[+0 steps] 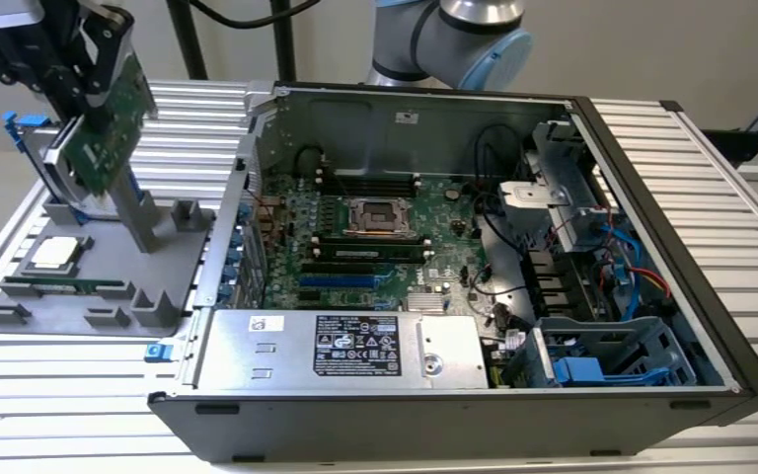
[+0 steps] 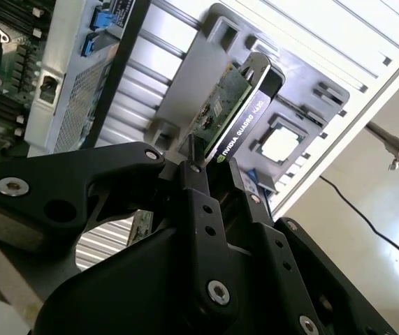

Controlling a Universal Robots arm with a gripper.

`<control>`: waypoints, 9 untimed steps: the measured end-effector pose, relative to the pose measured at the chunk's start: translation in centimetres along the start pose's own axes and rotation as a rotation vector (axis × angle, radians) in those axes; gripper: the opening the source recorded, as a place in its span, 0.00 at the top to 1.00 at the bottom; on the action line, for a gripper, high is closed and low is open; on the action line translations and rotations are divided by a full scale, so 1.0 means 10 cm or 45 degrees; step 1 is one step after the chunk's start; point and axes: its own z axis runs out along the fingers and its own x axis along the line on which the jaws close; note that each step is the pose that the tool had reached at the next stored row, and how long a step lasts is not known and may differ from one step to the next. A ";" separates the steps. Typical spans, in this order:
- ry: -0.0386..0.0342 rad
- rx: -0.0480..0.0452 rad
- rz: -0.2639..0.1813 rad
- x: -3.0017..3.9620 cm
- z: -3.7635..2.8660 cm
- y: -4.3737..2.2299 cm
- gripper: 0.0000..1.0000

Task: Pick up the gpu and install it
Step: 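Pick up the gpu and move the gpu toward the slot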

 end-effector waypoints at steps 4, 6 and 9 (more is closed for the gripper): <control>-0.0001 0.000 0.000 -0.001 -0.060 0.003 1.00; 0.0000 0.000 0.000 -0.001 -0.090 0.004 1.00; 0.0000 0.000 0.000 -0.002 -0.136 0.006 1.00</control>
